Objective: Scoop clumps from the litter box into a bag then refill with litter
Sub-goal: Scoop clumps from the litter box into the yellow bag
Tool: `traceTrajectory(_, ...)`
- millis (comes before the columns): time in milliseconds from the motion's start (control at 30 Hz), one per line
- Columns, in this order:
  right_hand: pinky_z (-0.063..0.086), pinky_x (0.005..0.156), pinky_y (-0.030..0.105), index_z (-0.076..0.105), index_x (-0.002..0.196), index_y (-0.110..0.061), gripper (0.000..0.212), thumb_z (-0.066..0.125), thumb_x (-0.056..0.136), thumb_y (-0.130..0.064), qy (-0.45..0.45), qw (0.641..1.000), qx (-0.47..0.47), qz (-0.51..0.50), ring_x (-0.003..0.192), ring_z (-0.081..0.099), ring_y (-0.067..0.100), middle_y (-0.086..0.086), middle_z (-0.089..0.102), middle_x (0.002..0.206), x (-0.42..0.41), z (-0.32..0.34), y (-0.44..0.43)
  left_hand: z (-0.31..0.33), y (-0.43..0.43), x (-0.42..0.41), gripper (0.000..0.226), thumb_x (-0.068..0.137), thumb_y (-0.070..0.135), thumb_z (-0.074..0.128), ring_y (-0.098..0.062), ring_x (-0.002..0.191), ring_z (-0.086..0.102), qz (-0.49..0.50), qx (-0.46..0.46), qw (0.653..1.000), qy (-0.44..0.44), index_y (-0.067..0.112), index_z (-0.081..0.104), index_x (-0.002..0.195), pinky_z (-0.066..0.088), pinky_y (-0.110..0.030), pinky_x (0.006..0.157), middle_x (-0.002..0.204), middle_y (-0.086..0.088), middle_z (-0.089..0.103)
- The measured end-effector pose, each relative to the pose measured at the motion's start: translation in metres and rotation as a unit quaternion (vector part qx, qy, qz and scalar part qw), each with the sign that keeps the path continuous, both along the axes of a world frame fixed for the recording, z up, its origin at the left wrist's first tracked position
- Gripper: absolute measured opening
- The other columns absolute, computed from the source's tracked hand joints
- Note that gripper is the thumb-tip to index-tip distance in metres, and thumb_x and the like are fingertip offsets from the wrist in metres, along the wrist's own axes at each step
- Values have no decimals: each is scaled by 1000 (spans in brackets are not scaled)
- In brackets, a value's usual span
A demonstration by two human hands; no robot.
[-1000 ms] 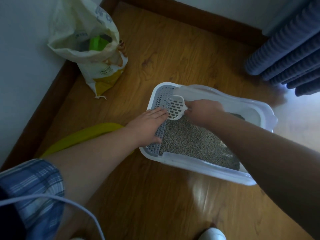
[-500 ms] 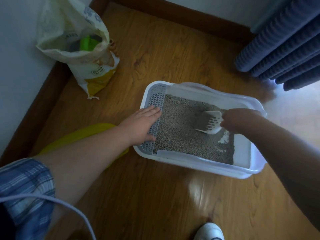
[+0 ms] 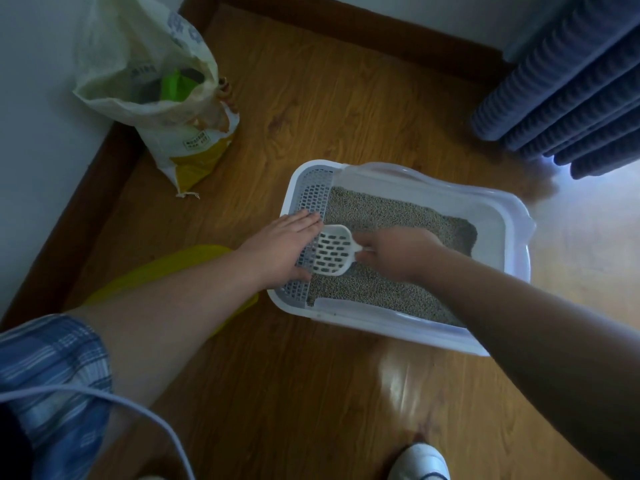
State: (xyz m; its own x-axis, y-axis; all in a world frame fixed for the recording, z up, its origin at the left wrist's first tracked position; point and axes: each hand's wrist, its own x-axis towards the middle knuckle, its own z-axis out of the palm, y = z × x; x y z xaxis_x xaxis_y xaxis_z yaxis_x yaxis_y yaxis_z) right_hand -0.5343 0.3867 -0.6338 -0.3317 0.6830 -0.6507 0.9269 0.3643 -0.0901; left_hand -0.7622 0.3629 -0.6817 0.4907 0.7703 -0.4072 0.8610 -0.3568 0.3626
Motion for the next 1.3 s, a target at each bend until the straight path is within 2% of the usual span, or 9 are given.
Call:
traceTrajectory(200, 55, 78, 39, 51, 132, -49, 35, 39, 99, -51, -15, 1000, -16, 17, 94, 63, 16, -10, 67, 109, -8, -11, 9, -1, 1, -2, 107, 85, 50, 71, -11, 152, -6, 0, -5, 1000, -1, 20, 1, 159, -3, -29, 121, 167, 3, -6)
traceTrajectory(400, 49, 58, 23, 62, 119, -45, 28, 44, 98, -46, -105, 994, -9, -27, 72, 65, 8, -14, 67, 84, 51, -10, 1, 0, 0, 0, 105, 86, 49, 69, -12, 152, -7, -3, -5, 1000, -8, 18, 0, 159, -4, -29, 120, 167, 2, -7)
traceTrajectory(533, 45, 58, 23, 60, 123, -49, 30, 44, 98, -46, -140, 988, 7, -65, 76, 63, 8, -14, 67, 89, 87, -2, -7, -2, 0, -2, 105, 86, 49, 69, -12, 152, -7, -5, -4, 1000, -7, 19, 0, 159, -4, -30, 121, 167, 2, -7)
traceTrajectory(600, 47, 63, 26, 57, 127, -50, 32, 43, 98, -48, -156, 985, 5, -71, 88, 65, 10, -14, 68, 100, 98, 7, -9, -2, 0, -2, 105, 87, 49, 69, -13, 152, -7, -9, -4, 1000, -6, 19, 0, 159, -3, -31, 122, 167, 2, -6)
traceTrajectory(700, 52, 91, 37, 48, 138, -48, 38, 42, 100, -52, -206, 976, -1, -74, 122, 57, 13, -17, 57, 134, 112, 19, -15, -1, 0, -1, 105, 86, 50, 69, -14, 153, -6, -14, -2, 1000, -2, 18, 0, 159, -2, -31, 122, 167, 1, -6)
traceTrajectory(833, 52, 95, 39, 44, 141, -49, 44, 46, 98, -53, -261, 961, 19, -93, 123, 56, 12, -24, 54, 134, 128, 36, -17, 1, 0, 0, 105, 86, 49, 70, -15, 153, -5, -16, 1, 1000, 5, 18, 0, 159, -4, -29, 119, 167, 1, -5)
traceTrajectory(1000, 48, 103, 41, 30, 148, -52, 50, 39, 99, -56, -247, 957, 59, -142, 130, 51, 14, -22, 46, 146, 139, 58, -19, 1, -2, -1, 104, 87, 50, 67, -14, 153, -6, -16, 5, 1000, 12, 19, -2, 159, -4, -29, 119, 166, 2, -8)
traceTrajectory(1133, 52, 95, 38, 24, 150, -52, 50, 35, 101, -53, -220, 960, 111, -135, 122, 57, 16, -19, 53, 139, 127, 64, -27, 1, -10, -5, 98, 91, 52, 61, -15, 153, -6, -15, 22, 1000, 9, 20, -1, 159, -1, -31, 120, 166, 1, -6)
traceTrajectory(1300, 53, 91, 40, 36, 144, -52, 44, 39, 100, -54, -192, 971, 82, -115, 120, 59, 18, -12, 58, 136, 104, 53, -32, 3, -17, -8, 91, 95, 50, 58, -15, 153, -4, -12, 21, 1000, 9, 18, 2, 159, 2, -32, 123, 167, -1, -5)
